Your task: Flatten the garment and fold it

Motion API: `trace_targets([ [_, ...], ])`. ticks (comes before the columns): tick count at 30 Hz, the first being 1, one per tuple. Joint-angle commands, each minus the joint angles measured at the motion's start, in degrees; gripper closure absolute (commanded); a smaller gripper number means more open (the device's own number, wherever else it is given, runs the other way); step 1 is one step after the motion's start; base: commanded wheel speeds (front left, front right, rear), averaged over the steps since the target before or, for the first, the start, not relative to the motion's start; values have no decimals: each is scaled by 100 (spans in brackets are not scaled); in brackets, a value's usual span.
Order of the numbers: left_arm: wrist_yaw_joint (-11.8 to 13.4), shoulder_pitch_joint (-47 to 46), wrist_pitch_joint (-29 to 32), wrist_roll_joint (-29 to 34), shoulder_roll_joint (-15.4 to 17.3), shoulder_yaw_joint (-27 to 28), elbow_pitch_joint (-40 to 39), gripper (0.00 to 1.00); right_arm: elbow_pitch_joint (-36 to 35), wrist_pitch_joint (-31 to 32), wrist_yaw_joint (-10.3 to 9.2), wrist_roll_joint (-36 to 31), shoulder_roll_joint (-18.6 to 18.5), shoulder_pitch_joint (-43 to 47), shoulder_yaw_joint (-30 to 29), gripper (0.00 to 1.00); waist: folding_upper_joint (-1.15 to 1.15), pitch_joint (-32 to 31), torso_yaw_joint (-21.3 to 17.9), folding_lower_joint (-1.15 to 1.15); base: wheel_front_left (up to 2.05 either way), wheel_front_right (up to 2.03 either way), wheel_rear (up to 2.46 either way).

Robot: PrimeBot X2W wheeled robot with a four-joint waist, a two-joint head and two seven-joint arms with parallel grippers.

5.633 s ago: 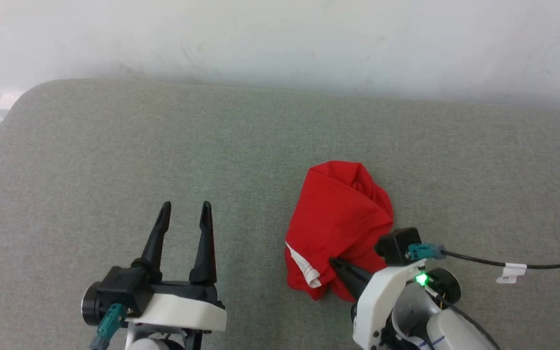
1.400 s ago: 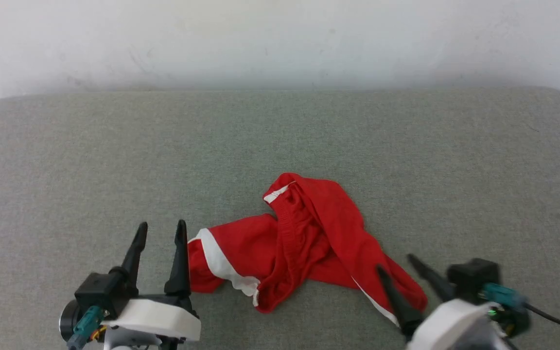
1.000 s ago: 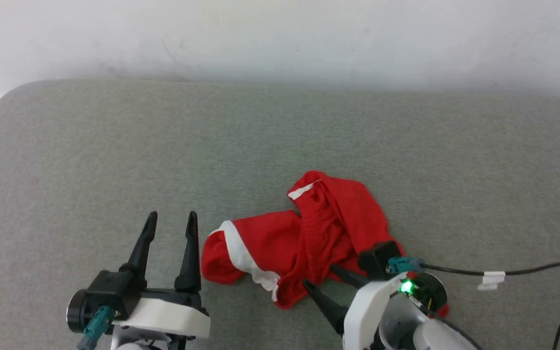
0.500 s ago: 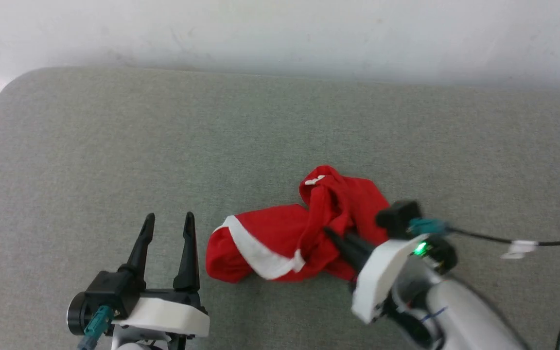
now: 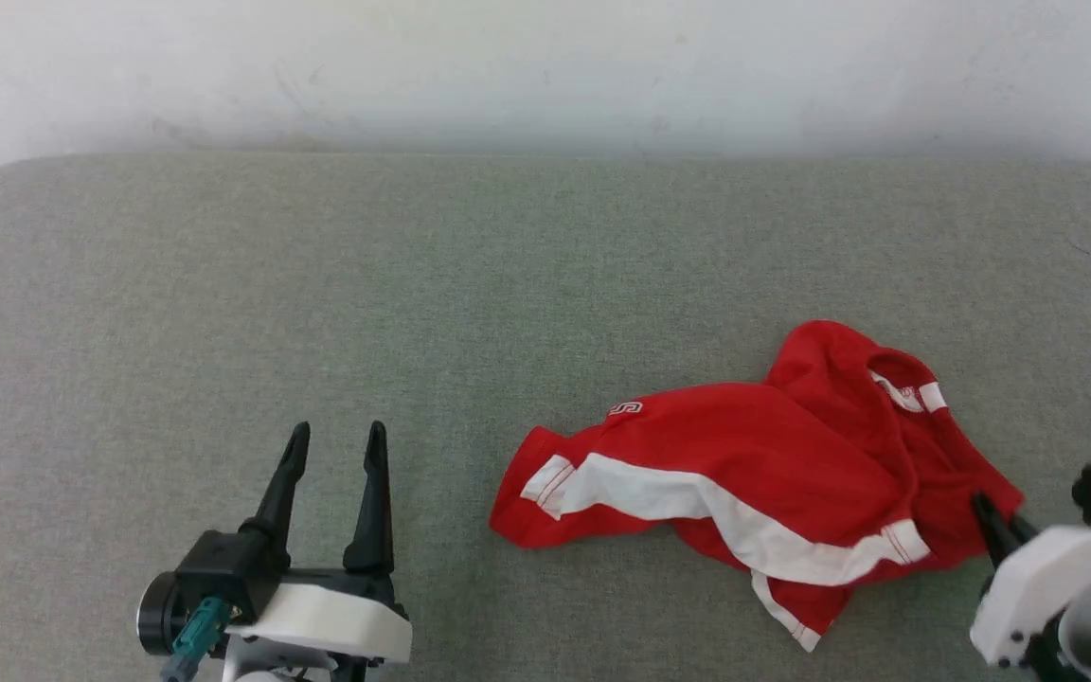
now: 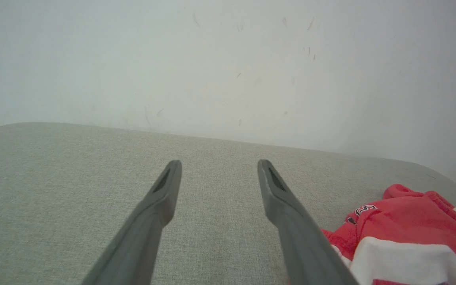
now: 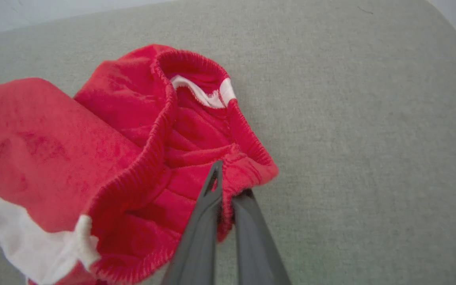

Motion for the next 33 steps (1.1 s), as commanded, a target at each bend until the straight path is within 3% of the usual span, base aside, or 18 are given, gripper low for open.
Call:
trace_targets([
  [1, -36, -17, -27, 70, -14, 16, 32, 0, 54, 33, -3, -81, 71, 98, -75, 97, 0, 9, -17, 0, 0, 0, 0],
  [3, -49, -23, -27, 82, -21, 22, 70, 0, 145, 10, -3, -105, 201, 194, -247, 62, 0, 17, -42, 0, 0, 0, 0],
  [4, -55, -24, -27, 92, -24, 23, 88, 0, 170, -39, -3, -146, 238, 219, -296, 0, 0, 24, -58, 0, 0, 0, 0],
  [10, -111, 7, -5, 77, -39, -71, 260, 0, -195, -918, -3, -279, 458, 307, -402, 0, 0, -36, -117, 0, 0, 0, 0],
  [15, -243, -49, 560, -43, -45, -301, 292, 0, -760, -1389, -3, -490, 605, 607, -456, 0, 0, -180, -146, 0, 0, 0, 0],
  [25, -627, -627, 2647, -228, 60, -1209, 848, 0, -1583, -1185, -3, -644, 756, 1072, -26, 0, 0, -325, -342, 0, 0, 0, 0],
  [33, -716, -1319, 3559, -277, 399, -1569, 1699, 0, -1664, -1169, -3, -529, 786, 1061, 211, 0, 0, -132, -636, 0, 0, 0, 0],
])
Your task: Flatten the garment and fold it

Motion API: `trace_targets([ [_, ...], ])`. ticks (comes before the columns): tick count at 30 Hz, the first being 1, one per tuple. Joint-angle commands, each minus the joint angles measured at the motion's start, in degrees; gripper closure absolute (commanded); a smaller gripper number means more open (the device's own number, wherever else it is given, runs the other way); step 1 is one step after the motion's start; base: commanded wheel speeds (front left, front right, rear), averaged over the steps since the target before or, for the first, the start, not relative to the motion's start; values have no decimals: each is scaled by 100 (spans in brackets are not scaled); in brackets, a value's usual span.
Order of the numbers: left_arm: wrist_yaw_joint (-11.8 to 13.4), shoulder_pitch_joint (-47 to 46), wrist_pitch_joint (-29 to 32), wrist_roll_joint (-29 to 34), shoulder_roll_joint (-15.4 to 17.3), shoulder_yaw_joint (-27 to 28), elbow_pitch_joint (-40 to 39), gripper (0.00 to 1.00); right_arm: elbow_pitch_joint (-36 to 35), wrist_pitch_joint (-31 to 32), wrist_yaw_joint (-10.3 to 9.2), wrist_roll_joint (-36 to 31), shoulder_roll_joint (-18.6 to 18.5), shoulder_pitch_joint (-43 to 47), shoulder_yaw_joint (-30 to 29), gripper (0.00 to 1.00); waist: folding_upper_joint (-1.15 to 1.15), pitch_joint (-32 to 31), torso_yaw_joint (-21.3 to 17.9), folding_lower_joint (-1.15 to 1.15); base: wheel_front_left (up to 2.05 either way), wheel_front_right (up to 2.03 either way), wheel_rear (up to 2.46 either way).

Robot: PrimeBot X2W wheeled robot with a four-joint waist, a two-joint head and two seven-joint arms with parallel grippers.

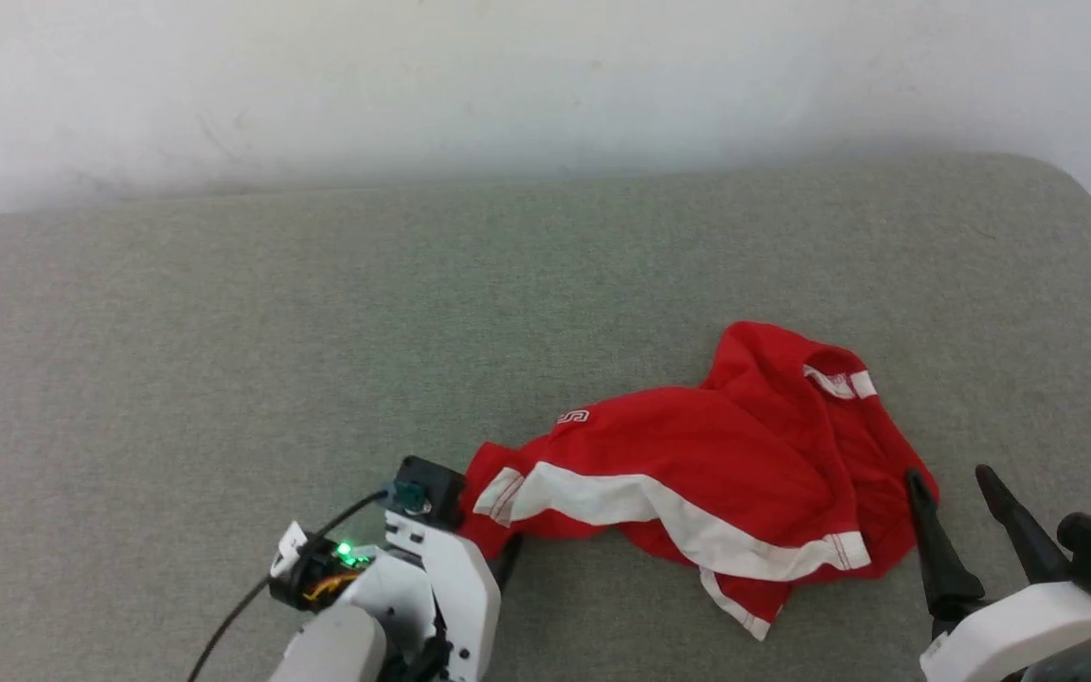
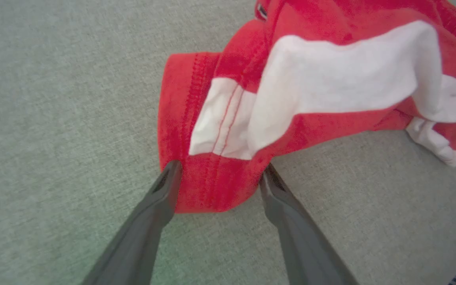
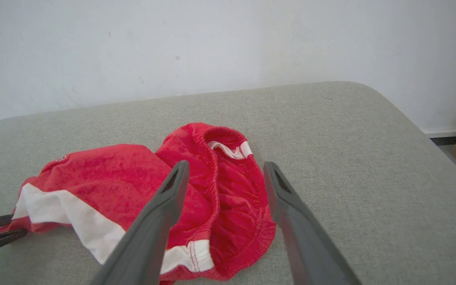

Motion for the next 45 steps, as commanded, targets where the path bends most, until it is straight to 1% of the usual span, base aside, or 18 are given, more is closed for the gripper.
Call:
trace_targets([
  [1, -54, -149, 75, -46, 61, -10, 103, 0, -3, -18, -3, 38, 18, 25, 8, 0, 0, 92, -107, 0, 0, 0, 0],
  [6, -78, -402, 762, -195, 281, -302, 530, 0, 70, -43, -3, 96, 23, 8, 21, 0, 0, 173, -183, 0, 0, 0, 0],
  [7, -82, -421, 896, -287, 300, -393, 572, 27, 79, -48, -3, 104, 24, -4, 39, 0, 0, 179, -201, 0, 0, 0, 0],
  [8, -84, -440, 985, -397, 319, -520, 561, 76, 89, -53, -3, 110, 25, -13, 50, 0, 0, 182, -214, 0, 0, 0, 0],
  [9, -85, -469, 994, -492, 362, -636, 498, 100, 98, -60, -3, 118, 26, -21, 52, 0, 0, 184, -224, 0, 0, 0, 0],
  [11, -86, -534, 897, -624, 509, -746, 307, 100, 119, -76, -3, 132, 27, -32, 37, 0, 0, 182, -239, 0, 0, 0, 0],
  [16, -21, -508, 442, -735, 864, -461, -578, 100, 135, -82, -3, 135, 29, 12, -36, 0, 0, 166, -200, 0, 0, 0, 0],
  [19, 234, -142, 415, -799, 1106, -197, -1265, 100, 123, -59, -3, 137, 30, 59, -56, 0, 0, 147, -175, 0, 0, 0, 0],
  [23, 770, 787, 543, -1003, 1311, 198, -2036, 100, 118, 16, -3, 155, 31, 106, -29, 0, 0, 144, -158, 0, 0, 0, 0],
  [26, 1171, 1520, 548, -1177, 1331, 477, -2327, 100, 106, 65, -3, 174, 31, 129, 21, 0, 0, 150, -147, 0, 0, 0, 0],
  [28, 1352, 1883, 465, -1263, 1296, 610, -2365, 100, 92, 81, -3, 186, 31, 138, 51, 0, 0, 159, -138, 0, 0, 0, 0],
  [31, 1445, 2155, 343, -1334, 1206, 640, -2283, 100, 78, 95, -3, 198, 31, 144, 49, 0, 0, 170, -114, 0, 0, 0, 0],
  [34, 1403, 2149, 275, -1413, 1080, 575, -2177, 100, 70, 108, -3, 196, 31, 129, 53, 0, 0, 169, -91, 0, 0, 0, 0],
  [35, 1394, 2119, 263, -1474, 1027, 582, -2171, 25, 68, 115, -3, 193, 31, 125, 56, 0, 0, 156, -81, 0, 0, 0, 0],
  [36, 1372, 2080, 243, -1541, 983, 599, -2190, 0, 66, 121, -3, 191, 31, 127, 55, 0, 0, 137, -70, 0, 0, 0, 0],
  [41, 1235, 1897, 330, -1779, 993, 683, -2386, 0, 43, 157, -3, 173, 29, 154, 54, 0, 0, 61, -48, 0, 0, 0, 0],
  [42, 1111, 1730, 461, -1898, 1061, 702, -2550, 0, 27, 169, -3, 166, 29, 161, 63, 0, 0, 25, -56, 0, 0, 0, 0],
  [45, 904, 1271, 664, -1963, 1180, 668, -2735, 0, -6, 185, -3, 167, 29, 157, 78, 0, 0, 4, -66, 0, 0, 0, 0],
])
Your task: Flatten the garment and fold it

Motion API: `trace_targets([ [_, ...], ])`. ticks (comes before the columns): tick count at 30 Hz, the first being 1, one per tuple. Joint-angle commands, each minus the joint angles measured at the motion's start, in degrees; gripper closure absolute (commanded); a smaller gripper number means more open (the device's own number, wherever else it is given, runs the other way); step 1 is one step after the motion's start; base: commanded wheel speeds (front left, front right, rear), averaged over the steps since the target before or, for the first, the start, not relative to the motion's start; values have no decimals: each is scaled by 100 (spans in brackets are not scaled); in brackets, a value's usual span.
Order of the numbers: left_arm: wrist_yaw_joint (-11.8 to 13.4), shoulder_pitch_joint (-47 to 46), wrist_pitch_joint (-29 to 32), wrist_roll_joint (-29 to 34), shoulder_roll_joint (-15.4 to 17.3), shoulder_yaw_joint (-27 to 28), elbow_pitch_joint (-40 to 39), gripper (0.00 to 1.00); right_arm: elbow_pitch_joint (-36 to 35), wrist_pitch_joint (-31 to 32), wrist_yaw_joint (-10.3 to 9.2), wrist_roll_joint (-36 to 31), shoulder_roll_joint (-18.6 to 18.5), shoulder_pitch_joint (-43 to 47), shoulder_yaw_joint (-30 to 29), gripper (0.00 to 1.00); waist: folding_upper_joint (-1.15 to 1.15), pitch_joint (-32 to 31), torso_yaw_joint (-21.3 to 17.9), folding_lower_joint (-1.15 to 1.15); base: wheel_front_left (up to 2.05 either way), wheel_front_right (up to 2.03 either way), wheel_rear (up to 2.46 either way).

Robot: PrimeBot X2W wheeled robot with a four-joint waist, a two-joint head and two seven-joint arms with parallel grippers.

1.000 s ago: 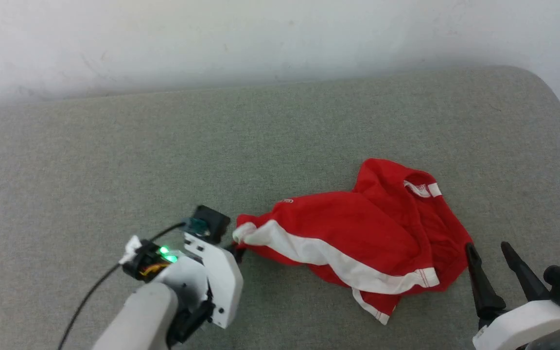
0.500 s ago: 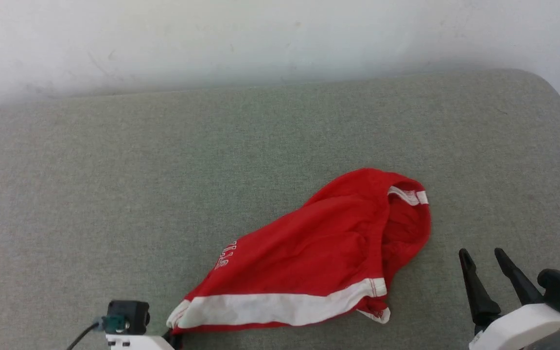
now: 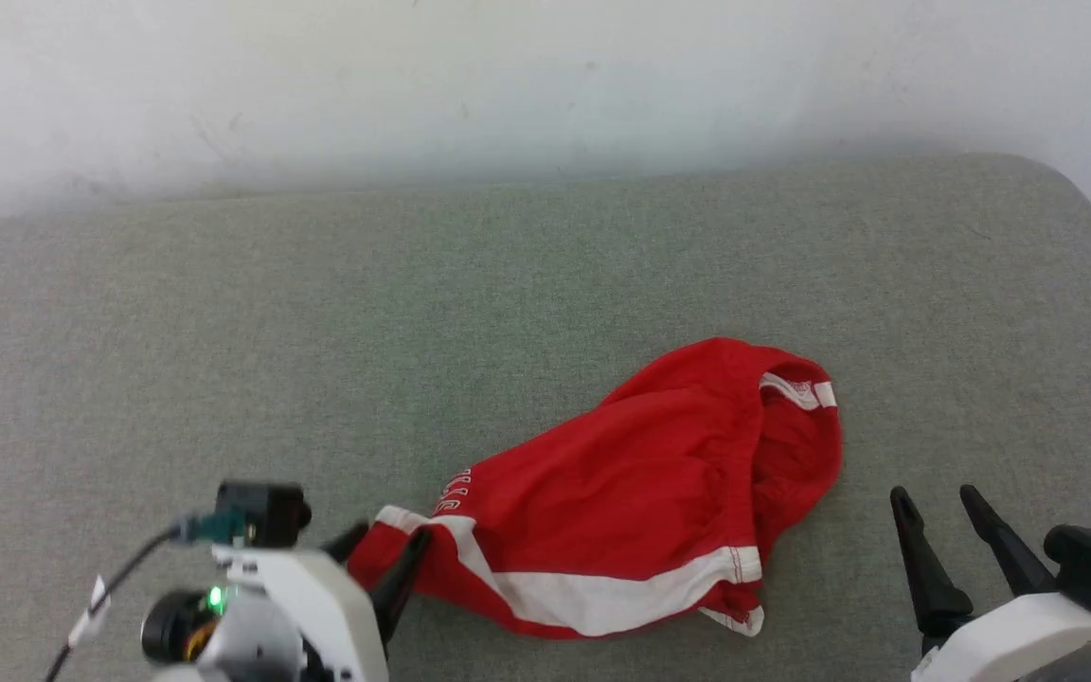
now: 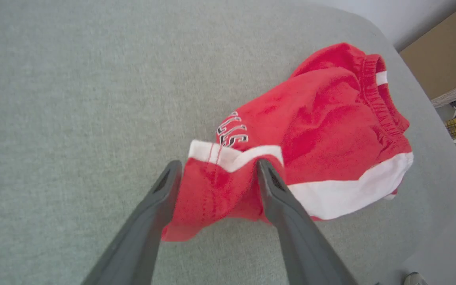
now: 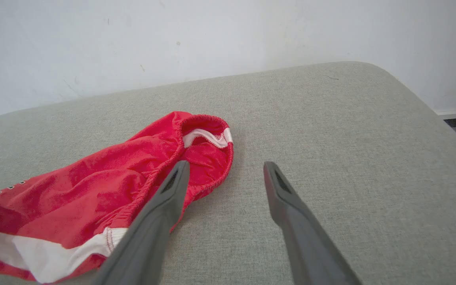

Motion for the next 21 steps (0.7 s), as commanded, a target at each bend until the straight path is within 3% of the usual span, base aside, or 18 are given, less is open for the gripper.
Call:
trace_targets([
  [1, -76, -255, 50, -6, 58, 1, -53, 0, -34, 22, -3, 1, 13, 33, 9, 0, 0, -5, -9, 0, 0, 0, 0],
  [7, -469, -1575, 367, 134, 11, -354, 265, 0, -85, 57, -3, 6, -15, -73, 151, 0, 0, 49, -169, 0, 0, 0, 0],
  [14, -889, -2611, 928, 241, -172, -1116, 1553, 0, -84, 31, -3, 37, -51, -216, 293, 0, 0, 209, -504, 0, 0, 0, 0],
  [21, -1005, -2940, 1067, 500, -247, -1768, 2721, 0, 56, -73, -3, 113, -45, -301, 346, 0, 0, 414, -793, 0, 0, 0, 0],
])
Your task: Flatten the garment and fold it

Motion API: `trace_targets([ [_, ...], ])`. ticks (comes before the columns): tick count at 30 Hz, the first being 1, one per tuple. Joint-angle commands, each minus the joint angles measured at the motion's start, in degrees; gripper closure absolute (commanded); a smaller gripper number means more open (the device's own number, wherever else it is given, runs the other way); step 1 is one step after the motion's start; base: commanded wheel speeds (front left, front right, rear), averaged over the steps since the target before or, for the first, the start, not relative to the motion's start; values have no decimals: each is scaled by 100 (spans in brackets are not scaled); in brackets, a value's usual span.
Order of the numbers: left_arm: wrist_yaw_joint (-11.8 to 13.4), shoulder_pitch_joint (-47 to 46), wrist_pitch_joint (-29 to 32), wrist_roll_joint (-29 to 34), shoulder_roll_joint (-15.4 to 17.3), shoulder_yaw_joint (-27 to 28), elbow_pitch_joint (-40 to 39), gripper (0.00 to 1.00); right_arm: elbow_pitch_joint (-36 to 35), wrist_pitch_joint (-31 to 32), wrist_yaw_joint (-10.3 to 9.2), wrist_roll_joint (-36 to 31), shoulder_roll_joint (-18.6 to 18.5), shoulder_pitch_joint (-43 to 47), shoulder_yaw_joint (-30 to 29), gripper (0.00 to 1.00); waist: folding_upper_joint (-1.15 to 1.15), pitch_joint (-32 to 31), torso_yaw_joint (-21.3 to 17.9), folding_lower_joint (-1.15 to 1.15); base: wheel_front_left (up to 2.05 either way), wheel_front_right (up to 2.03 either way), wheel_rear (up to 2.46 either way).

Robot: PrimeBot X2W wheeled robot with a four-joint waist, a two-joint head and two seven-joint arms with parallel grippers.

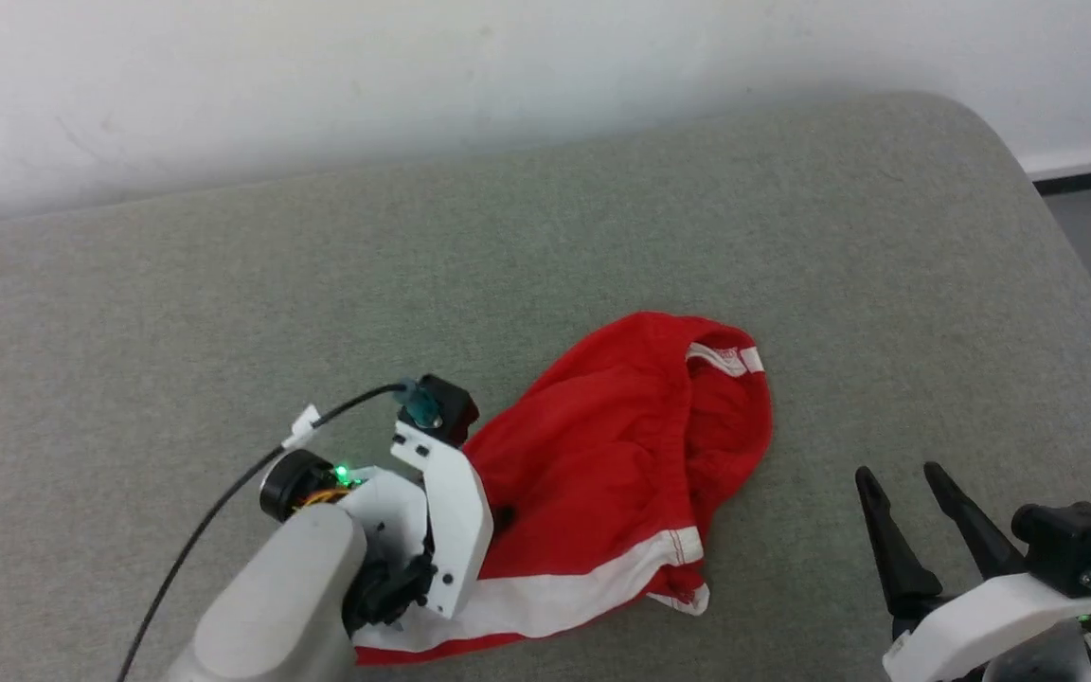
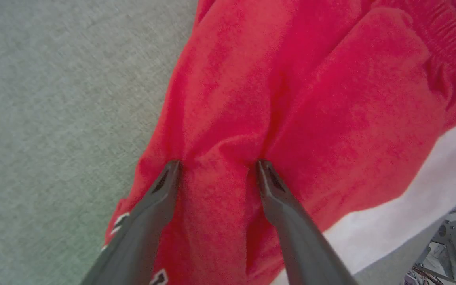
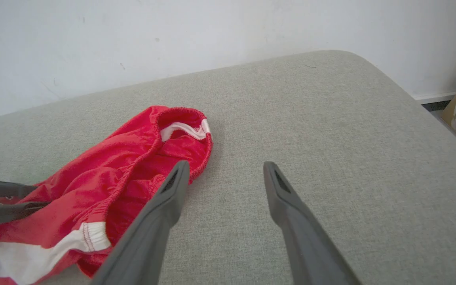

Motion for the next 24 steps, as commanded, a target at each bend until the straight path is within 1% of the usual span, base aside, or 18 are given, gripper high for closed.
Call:
trace_targets([
  [1, -37, -87, 8, 97, -19, -90, 147, 0, 26, -49, -3, 43, -1, -65, 14, 0, 0, 138, -130, 0, 0, 0, 0],
  [3, -51, -91, 113, 141, -64, -291, 411, 0, 64, -74, -3, 59, 2, -86, 18, 0, 0, 166, -156, 0, 0, 0, 0],
  [4, -60, -84, 167, 120, -99, -384, 504, 5, 81, -83, -3, 66, 4, -91, 19, 0, 0, 173, -161, 0, 0, 0, 0],
  [5, -67, -79, 206, 84, -138, -469, 570, 41, 94, -91, -3, 71, 5, -94, 12, 0, 0, 182, -160, 0, 0, 0, 0],
  [6, -74, -75, 244, 38, -167, -547, 631, 81, 105, -99, -3, 73, 6, -96, 3, 0, 0, 186, -155, 0, 0, 0, 0],
  [7, -80, -74, 284, -26, -188, -614, 681, 100, 115, -105, -3, 72, 6, -98, -3, 0, 0, 184, -151, 0, 0, 0, 0],
  [9, -88, -149, 158, -99, -201, -704, 676, 100, 126, -105, -3, 65, 7, -109, -21, 0, 0, 177, -129, 0, 0, 0, 0],
  [12, -72, -439, -447, -58, -177, -553, 606, 100, 119, -95, -3, 66, 9, -133, -16, 0, 0, 147, -86, 0, 0, 0, 0],
  [16, 228, -941, -1336, 66, -168, -92, 563, 100, 108, -75, -3, 56, 9, -124, -5, 0, 0, 92, -41, 0, 0, 0, 0],
  [19, 382, -1201, -1571, 105, -147, 87, 743, 100, 105, -59, -3, 49, 10, -117, 27, 0, 0, 81, -42, 0, 0, 0, 0],
  [22, 462, -1324, -1752, 31, -143, 255, 1152, 100, 114, -63, -3, 58, 11, -146, 84, 0, 0, 117, -88, 0, 0, 0, 0],
  [24, 448, -1320, -1925, -47, -155, 342, 1504, 100, 140, -79, -3, 77, 12, -188, 146, 0, 0, 150, -160, 0, 0, 0, 0],
])
